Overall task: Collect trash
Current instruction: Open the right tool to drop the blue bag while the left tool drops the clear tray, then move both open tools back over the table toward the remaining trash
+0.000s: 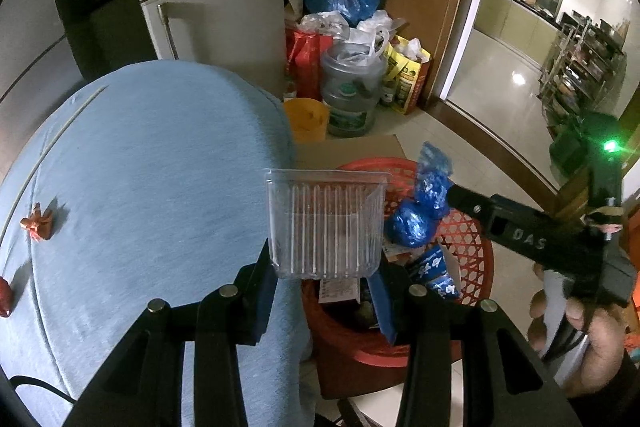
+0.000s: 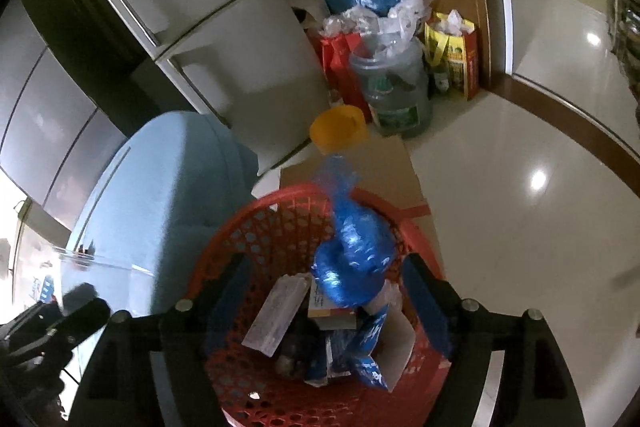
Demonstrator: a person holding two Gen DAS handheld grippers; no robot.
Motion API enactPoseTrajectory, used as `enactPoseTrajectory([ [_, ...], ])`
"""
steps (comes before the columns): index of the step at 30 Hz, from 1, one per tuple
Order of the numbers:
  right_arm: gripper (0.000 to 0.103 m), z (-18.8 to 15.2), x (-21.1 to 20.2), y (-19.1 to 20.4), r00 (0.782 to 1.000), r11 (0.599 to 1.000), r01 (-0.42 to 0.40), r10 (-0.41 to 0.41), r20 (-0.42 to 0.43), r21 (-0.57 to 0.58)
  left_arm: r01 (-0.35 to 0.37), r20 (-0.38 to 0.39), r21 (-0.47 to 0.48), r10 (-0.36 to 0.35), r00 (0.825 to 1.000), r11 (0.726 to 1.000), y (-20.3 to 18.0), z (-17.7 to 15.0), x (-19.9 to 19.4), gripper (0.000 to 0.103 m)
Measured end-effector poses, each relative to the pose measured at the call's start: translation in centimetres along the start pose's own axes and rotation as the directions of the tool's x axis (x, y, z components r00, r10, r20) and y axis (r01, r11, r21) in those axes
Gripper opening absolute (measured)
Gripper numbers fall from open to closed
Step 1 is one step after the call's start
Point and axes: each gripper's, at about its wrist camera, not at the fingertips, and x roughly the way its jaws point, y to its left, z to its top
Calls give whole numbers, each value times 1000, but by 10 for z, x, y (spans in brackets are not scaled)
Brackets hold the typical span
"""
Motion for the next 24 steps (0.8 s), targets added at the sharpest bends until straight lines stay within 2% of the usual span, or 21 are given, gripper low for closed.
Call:
enactPoseTrajectory([
  [8, 81, 2, -28, -6, 999, 1000, -6, 5, 54, 23, 20, -9, 28, -20, 1000, 999, -14, 3, 6, 44],
  [16, 81, 0, -38, -15, 998, 999, 3, -6, 64, 47, 31, -37, 46, -29, 999, 998, -25, 4, 17, 45],
  [20, 81, 1, -43, -14, 997, 999, 0, -3, 76, 44, 56, -63, 32, -54, 997, 998, -28, 6, 25, 48],
  [24, 81, 3, -50, -10, 996, 999, -2, -1, 91, 33, 64, -87, 36, -60, 994, 997, -31, 9, 31, 58],
])
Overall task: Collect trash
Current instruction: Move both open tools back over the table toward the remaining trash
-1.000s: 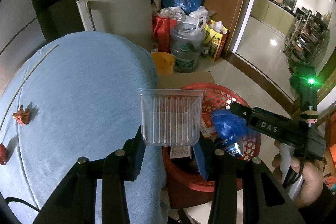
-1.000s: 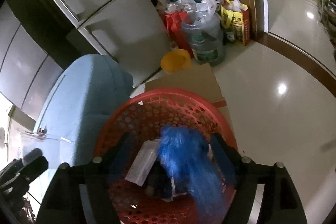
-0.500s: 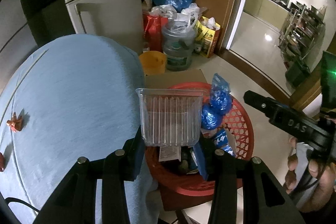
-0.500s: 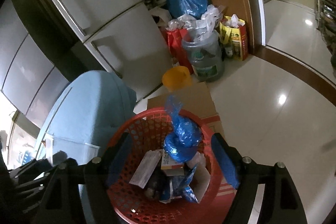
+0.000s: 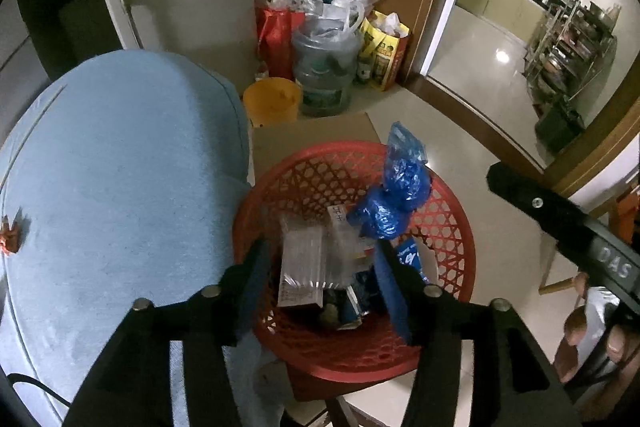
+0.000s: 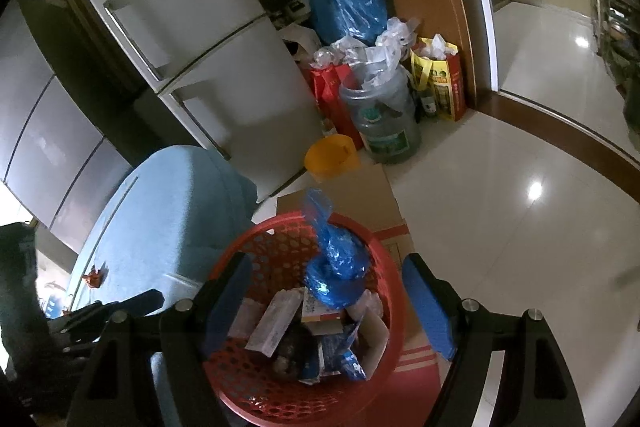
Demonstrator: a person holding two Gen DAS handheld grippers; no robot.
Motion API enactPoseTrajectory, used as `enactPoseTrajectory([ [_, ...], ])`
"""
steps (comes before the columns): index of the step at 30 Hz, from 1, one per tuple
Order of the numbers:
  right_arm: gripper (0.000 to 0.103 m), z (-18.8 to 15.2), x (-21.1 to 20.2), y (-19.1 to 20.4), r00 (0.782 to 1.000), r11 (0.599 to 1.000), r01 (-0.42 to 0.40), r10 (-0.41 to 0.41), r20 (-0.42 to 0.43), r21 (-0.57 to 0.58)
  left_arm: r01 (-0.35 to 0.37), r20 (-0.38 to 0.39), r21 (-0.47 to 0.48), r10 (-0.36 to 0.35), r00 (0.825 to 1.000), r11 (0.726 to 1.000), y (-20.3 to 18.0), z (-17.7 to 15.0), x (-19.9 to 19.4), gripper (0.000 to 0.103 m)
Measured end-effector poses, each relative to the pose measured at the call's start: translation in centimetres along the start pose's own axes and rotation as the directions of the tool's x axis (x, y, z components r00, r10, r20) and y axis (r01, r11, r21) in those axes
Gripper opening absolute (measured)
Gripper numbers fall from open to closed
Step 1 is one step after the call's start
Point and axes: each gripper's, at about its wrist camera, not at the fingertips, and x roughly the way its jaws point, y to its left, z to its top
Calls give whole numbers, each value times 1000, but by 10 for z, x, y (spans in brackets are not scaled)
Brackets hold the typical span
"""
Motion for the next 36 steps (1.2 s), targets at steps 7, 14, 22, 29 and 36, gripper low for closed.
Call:
enactPoseTrajectory([
  [7, 81, 1, -4, 7, 1000, 1000, -3, 3, 15, -8, 0, 21, -26, 1, 1000, 1000, 16, -7, -16, 58],
  [14, 81, -9, 5, 44, 999, 997, -47, 46, -15, -63, -38, 41, -160, 45, 998, 986, 70, -29, -42, 58],
  [22, 81, -34, 20, 116, 990, 976, -128, 115, -81, -179, -116, 44, -349, 139, 989, 930, 150, -84, -78, 58],
  [29, 81, -67, 34, 197, 969, 929, -220, 174, -173, -297, -200, 16, -553, 250, 968, 809, 236, -152, -110, 58],
  [36, 81, -114, 52, 283, 935, 849, -320, 212, -285, -420, -311, -73, -675, 359, 930, 669, 293, -215, -126, 58],
])
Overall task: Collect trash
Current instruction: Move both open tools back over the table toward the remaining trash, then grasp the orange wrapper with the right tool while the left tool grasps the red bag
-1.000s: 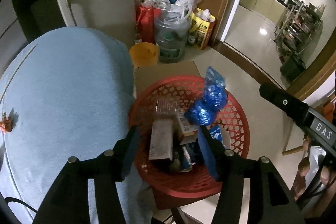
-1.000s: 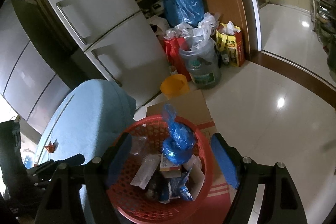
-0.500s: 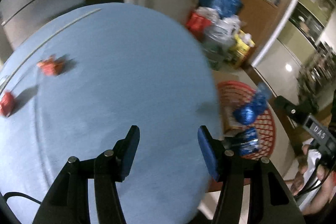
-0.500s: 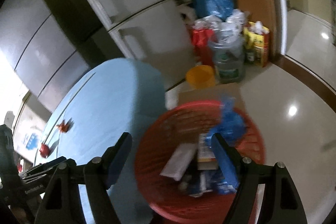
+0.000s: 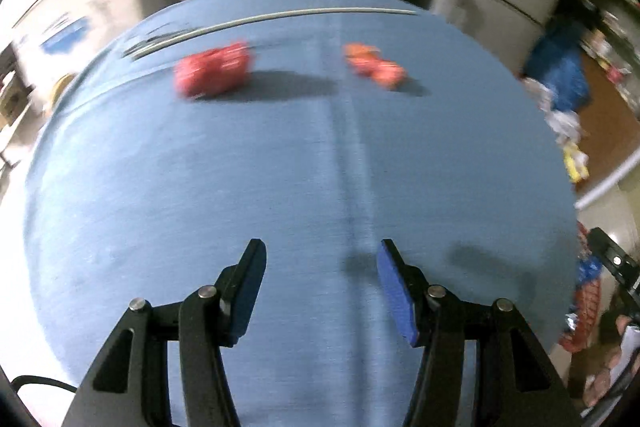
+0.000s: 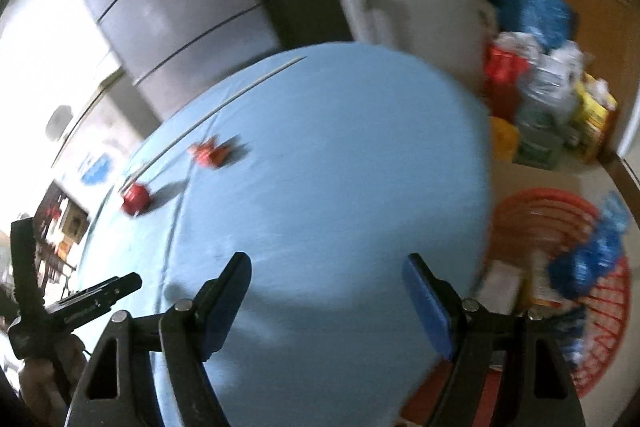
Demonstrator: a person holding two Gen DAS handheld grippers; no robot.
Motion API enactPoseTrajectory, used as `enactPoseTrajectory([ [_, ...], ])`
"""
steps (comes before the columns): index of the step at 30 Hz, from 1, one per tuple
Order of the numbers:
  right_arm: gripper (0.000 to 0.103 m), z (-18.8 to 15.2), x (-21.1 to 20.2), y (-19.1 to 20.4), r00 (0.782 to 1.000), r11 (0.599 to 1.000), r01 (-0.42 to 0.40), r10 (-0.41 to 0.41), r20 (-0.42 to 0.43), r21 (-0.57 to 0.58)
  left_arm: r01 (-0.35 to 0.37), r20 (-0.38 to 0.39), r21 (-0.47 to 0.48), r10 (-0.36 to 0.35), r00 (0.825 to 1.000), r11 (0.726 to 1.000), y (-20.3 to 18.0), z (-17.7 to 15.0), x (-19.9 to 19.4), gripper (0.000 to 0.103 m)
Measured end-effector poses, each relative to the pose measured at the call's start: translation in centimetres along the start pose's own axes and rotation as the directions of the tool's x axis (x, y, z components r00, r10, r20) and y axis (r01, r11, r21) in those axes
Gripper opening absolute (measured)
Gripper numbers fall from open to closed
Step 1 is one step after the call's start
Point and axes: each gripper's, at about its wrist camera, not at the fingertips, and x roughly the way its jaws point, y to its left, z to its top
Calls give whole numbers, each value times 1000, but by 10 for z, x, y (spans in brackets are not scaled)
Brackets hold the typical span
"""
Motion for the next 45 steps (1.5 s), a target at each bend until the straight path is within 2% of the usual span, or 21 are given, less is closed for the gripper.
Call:
enactPoseTrajectory([
  [5, 81, -5, 29, 41, 999, 996, -10, 5, -54, -87, -100, 2, -83, 100, 995, 992, 48, -5, 7, 60],
  [8, 82, -10, 46, 60, 996, 990, 11, -22, -82, -137, -144, -1, -112, 145, 989, 983, 70, -9, 14, 70],
  [12, 84, -13, 67, 75, 992, 981, 41, -63, -112, -191, -163, -24, -123, 162, 987, 979, 79, -12, 21, 73],
  [14, 84, -14, 74, 78, 989, 975, 61, -88, -122, -213, -188, -16, -104, 188, 982, 977, 76, -12, 26, 86],
  [16, 85, -16, 82, 82, 984, 968, 85, -118, -130, -237, -198, -2, -112, 199, 980, 974, 80, -16, 28, 91],
  [18, 88, -18, 89, 86, 980, 956, 116, -154, -126, -271, -194, 6, -144, 197, 980, 970, 86, -19, 31, 102],
  [19, 91, -20, 92, 89, 976, 944, 137, -180, -123, -299, -200, 14, -155, 205, 979, 968, 89, -21, 32, 103],
  [22, 103, -22, 95, 92, 972, 932, 165, -209, -105, -324, -195, 54, -148, 205, 977, 970, 90, -25, 30, 103],
  [24, 103, -20, 97, 88, 975, 942, 153, -193, -109, -299, -193, 68, -148, 204, 977, 970, 91, -27, 28, 103],
  [35, 103, -8, 112, 96, 977, 939, 148, -187, -101, -309, -197, 88, -164, 213, 973, 967, 93, -18, 34, 103],
  [39, 103, -2, 116, 98, 970, 939, 136, -190, -149, -316, -200, 94, -171, 218, 971, 965, 94, -15, 37, 103],
  [42, 103, 9, 117, 102, 983, 951, 86, -131, -132, -297, -200, 94, -172, 218, 971, 965, 95, -14, 37, 103],
  [45, 102, 30, 127, 118, 988, 945, 40, -86, -128, -326, -200, 94, -171, 219, 971, 965, 95, -14, 37, 103],
])
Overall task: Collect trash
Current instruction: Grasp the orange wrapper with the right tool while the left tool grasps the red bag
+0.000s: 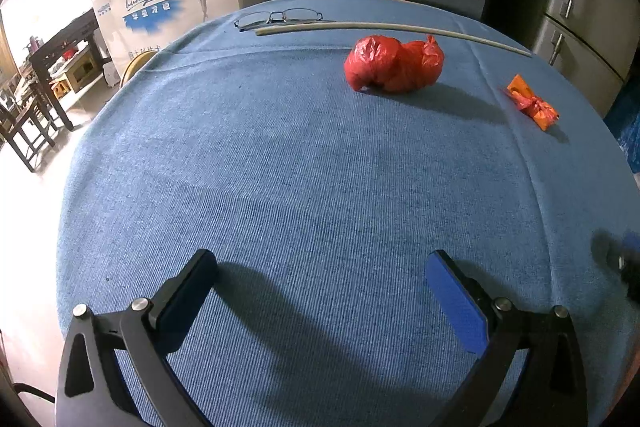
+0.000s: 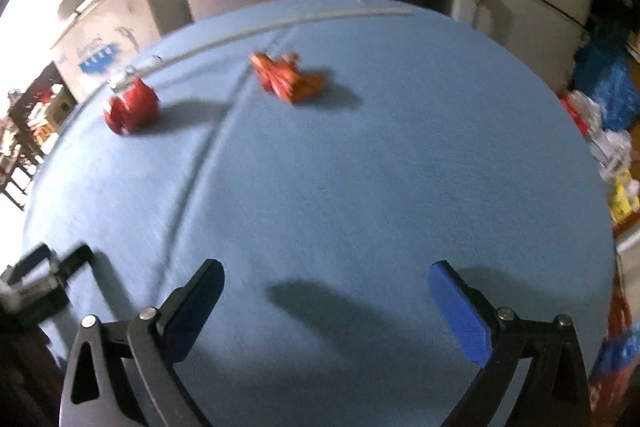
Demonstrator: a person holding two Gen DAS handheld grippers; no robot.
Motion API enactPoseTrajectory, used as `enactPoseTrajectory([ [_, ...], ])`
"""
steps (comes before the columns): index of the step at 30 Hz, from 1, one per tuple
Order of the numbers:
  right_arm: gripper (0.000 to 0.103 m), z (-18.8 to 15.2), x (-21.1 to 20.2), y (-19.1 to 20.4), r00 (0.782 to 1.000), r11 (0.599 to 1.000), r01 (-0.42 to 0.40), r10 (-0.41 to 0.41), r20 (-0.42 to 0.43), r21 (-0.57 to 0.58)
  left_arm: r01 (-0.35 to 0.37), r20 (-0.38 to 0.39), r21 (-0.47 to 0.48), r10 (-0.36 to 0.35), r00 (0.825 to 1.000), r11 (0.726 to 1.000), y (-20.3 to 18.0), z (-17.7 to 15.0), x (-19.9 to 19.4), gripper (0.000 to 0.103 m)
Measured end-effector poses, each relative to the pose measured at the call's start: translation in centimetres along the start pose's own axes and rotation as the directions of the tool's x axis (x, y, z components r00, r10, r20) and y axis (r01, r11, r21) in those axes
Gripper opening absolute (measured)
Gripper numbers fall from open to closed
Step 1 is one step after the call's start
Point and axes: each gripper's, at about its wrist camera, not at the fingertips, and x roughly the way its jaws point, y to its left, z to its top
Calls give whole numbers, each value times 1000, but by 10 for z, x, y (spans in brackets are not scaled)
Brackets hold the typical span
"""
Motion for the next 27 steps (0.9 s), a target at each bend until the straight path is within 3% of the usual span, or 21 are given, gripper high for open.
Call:
enactPoseTrajectory([
  [3, 89, 37, 9, 10, 999, 999, -33, 35, 39, -39, 1, 0, 0, -1, 1000, 1000, 0, 0, 0, 103],
  [5, 71, 59, 18, 16, 998, 997, -49, 52, 45, -58, 1, 0, 0, -1, 1000, 1000, 0, 0, 0, 103],
  [12, 59, 121, 66, 28, 1000, 994, -7, 8, 9, -109, 1, 0, 0, -1, 1000, 1000, 0, 0, 0, 103],
  [15, 42, 123, 88, 26, 999, 996, 5, -9, -40, -90, -2, 0, 0, 2, 1000, 1000, 0, 1, 0, 103],
  [18, 29, 121, 87, 24, 1000, 996, -9, 7, -24, -90, 11, -2, 20, -11, 1000, 1000, -5, 3, 0, 103],
  [23, 28, 99, 77, 20, 1000, 996, -21, 21, -7, -91, 59, 81, 105, -68, 994, 993, -31, 39, -8, 103],
  [27, 29, 86, 67, 10, 999, 997, -46, 46, -5, -62, 90, 123, 110, -103, 987, 990, -47, 85, 3, 103],
])
